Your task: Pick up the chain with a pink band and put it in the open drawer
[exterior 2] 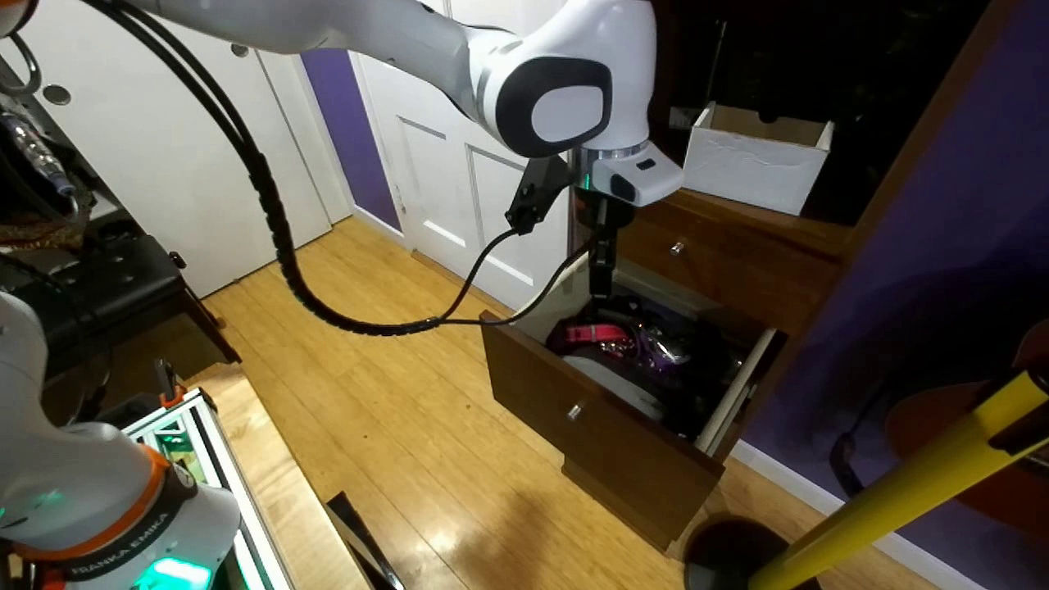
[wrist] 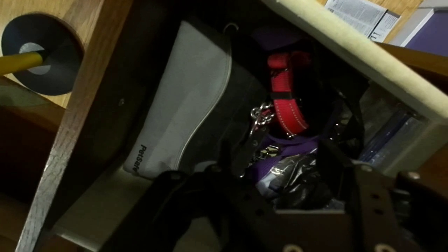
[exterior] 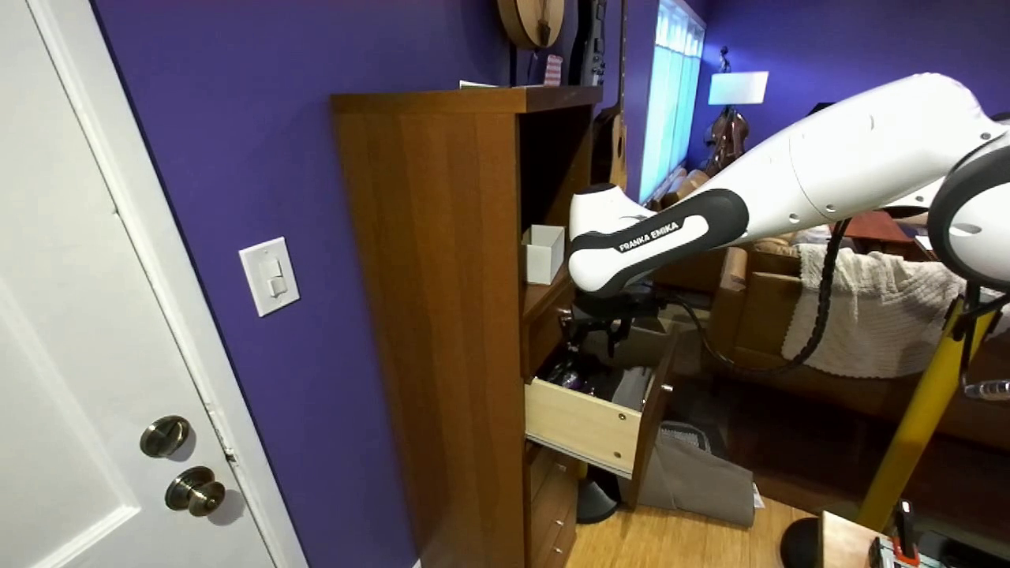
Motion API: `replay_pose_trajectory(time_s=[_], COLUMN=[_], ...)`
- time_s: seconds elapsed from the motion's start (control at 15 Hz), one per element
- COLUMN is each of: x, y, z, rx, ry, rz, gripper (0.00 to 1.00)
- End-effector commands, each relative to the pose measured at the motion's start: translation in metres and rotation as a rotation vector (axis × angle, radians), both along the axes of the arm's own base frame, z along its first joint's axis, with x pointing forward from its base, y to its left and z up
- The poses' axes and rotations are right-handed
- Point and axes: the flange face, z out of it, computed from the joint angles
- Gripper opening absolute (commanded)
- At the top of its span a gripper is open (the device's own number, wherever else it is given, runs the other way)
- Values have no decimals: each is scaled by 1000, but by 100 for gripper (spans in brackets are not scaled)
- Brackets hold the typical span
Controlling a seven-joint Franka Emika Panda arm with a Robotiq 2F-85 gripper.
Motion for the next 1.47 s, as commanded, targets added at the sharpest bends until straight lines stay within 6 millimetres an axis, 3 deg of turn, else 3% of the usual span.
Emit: replay_pose_trajectory(time_s=[0.0,0.27,0.8,1.13,1.4], x=[-11,-28,-65,-85,-92], y=[10,27,72,106,127], z=[25,69,166,199,213], rx=[2,20,89,80,77], ry=[-6,-18,-53,-37,-33], rz=[29,106,334,475,570], gripper=[85,100,100,100,100])
